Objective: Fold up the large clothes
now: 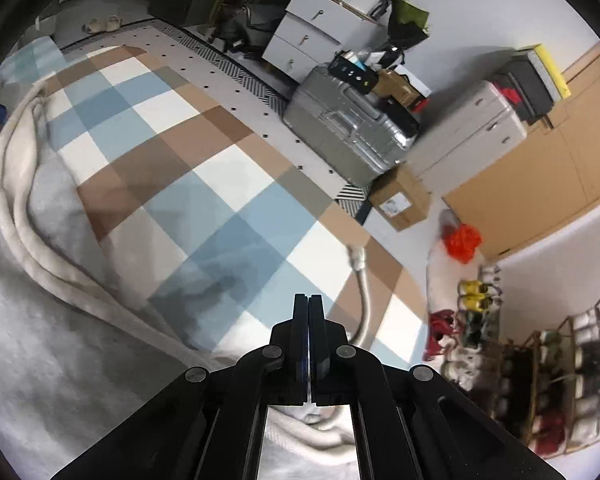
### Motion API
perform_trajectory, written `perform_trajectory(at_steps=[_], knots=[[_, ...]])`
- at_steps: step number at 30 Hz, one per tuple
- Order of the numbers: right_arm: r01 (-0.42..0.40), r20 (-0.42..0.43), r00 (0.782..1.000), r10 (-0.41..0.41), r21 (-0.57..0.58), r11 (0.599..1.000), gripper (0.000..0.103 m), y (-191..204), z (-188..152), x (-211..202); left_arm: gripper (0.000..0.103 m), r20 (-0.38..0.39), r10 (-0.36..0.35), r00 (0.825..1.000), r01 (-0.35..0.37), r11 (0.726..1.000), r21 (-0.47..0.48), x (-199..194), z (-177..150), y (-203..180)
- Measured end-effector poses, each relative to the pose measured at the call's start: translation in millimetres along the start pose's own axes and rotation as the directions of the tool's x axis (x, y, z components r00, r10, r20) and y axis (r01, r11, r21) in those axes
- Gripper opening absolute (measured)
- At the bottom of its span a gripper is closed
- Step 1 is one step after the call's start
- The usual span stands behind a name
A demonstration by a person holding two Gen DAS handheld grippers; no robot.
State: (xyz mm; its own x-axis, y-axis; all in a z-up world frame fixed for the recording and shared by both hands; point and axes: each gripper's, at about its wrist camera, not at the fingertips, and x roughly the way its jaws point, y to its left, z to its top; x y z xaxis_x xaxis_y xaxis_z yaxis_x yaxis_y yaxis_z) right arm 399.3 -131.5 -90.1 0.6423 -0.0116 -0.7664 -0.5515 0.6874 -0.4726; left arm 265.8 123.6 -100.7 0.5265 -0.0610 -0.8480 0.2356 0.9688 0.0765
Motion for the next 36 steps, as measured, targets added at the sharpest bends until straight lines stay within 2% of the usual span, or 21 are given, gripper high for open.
perform_trajectory(at_steps=[2, 4, 6, 8, 9, 10, 11, 12, 14, 15, 17, 18, 20, 23, 24, 26, 27, 28, 30, 33, 36], knots=[[-0.014, 0.026, 1.0, 0.013, 0.028, 1.0, 0.001, -3, -2, -12, 0.076, 0.017, 0.025, 1.0, -0.025, 1.0, 0.014, -1, 3, 2], [-0.127, 0.047, 0.992, 0.121, 0.156, 0.98, 0.001, -19, -8, -26, 0.076, 0.019, 0.026, 0.999, -0.027, 0.998, 0.055, -1, 8, 2], [-0.239, 0.111, 0.97, 0.215, 0.297, 0.925, 0.001, -33, -23, -40, 0.076, 0.011, 0.087, 0.996, -0.087, 0.986, 0.139, 4, 11, -6], [-0.393, 0.215, 0.919, 0.33, 0.438, 0.809, 0.001, -43, -44, -57, 0.076, 0.039, 0.168, 0.985, -0.172, 0.951, 0.256, 8, 9, -18], [-0.441, 0.261, 0.897, 0.357, 0.479, 0.758, 0.001, -42, -56, -65, 0.076, 0.058, 0.216, 0.975, -0.222, 0.905, 0.363, 13, 6, -31], [-0.488, 0.313, 0.872, 0.376, 0.5, 0.716, 0.002, -35, -70, -75, 0.076, 0.096, 0.281, 0.955, -0.292, 0.837, 0.463, 18, 1, -42], [-0.547, 0.375, 0.836, 0.401, 0.498, 0.673, 0.002, -25, -84, -86, 0.076, 0.125, 0.313, 0.941, -0.332, 0.792, 0.512, 20, -2, -48], [-0.572, 0.401, 0.818, 0.413, 0.494, 0.654, 0.002, -17, -90, -93, 0.076, 0.177, 0.344, 0.922, -0.38, 0.718, 0.584, 23, -9, -57], [-0.643, 0.486, 0.762, 0.429, 0.488, 0.59, 0.002, 6, -112, -109, 0.076, 0.23, 0.353, 0.907, -0.413, 0.631, 0.657, 24, -16, -68], [-0.691, 0.528, 0.72, 0.451, 0.481, 0.54, 0.002, 22, -124, -117, 0.076, 0.251, 0.355, 0.901, -0.424, 0.596, 0.682, 24, -18, -72], [-0.742, 0.598, 0.668, 0.443, 0.489, 0.458, 0.002, 41, -143, -127, 0.076, 0.248, 0.33, 0.911, -0.403, 0.581, 0.707, 19, -19, -73], [-0.749, 0.607, 0.661, 0.442, 0.492, 0.443, 0.002, 47, -149, -130, 0.076, 0.239, 0.321, 0.917, -0.389, 0.582, 0.714, 16, -16, -72], [-0.73, 0.604, 0.682, 0.411, 0.532, 0.43, 0.003, 65, -160, -135, 0.076, 0.209, 0.288, 0.935, -0.348, 0.619, 0.704, 8, -10, -68], [-0.703, 0.592, 0.711, 0.379, 0.592, 0.394, 0.004, 74, -172, -136, 0.076, 0.149, 0.25, 0.957, -0.286, 0.71, 0.644, -2, 2, -54], [-0.669, 0.554, 0.743, 0.376, 0.615, 0.416, 0.007, 79, -171, -135, 0.076, 0.131, 0.243, 0.961, -0.269, 0.721, 0.639, -2, 2, -57], [-0.6, 0.472, 0.8, 0.371, 0.644, 0.475, 0.031, 85, -167, -134, 0.077, 0.117, 0.236, 0.965, -0.255, 0.728, 0.636, 2, -4, -58], [-0.595, 0.469, 0.804, 0.365, 0.644, 0.482, 0.077, 85, -168, -135, 0.077, 0.095, 0.221, 0.971, -0.232, 0.75, 0.619, 3, -4, -56], [-0.588, 0.475, 0.809, 0.347, 0.651, 0.48, 0.102, 85, -171, -140, 0.077, 0.066, 0.193, 0.979, -0.194, 0.782, 0.592, 5, -4, -54], [-0.588, 0.481, 0.809, 0.339, 0.643, 0.49, 0.103, 85, -173, -145, 0.077, 0.05, 0.17, 0.984, -0.169, 0.812, 0.559, 13, -6, -53], [-0.574, 0.493, 0.816, 0.301, 0.632, 0.52, 0.103, 85, -180, -157, 0.077, 0.034, 0.194, 0.98, -0.174, 0.773, 0.61, 27, -19, -60], [-0.568, 0.496, 0.82, 0.287, 0.635, 0.524, 0.103, 85, -188, -163, 0.077, 0.061, 0.189, 0.98, -0.184, 0.744, 0.643, 27, -22, -64]])
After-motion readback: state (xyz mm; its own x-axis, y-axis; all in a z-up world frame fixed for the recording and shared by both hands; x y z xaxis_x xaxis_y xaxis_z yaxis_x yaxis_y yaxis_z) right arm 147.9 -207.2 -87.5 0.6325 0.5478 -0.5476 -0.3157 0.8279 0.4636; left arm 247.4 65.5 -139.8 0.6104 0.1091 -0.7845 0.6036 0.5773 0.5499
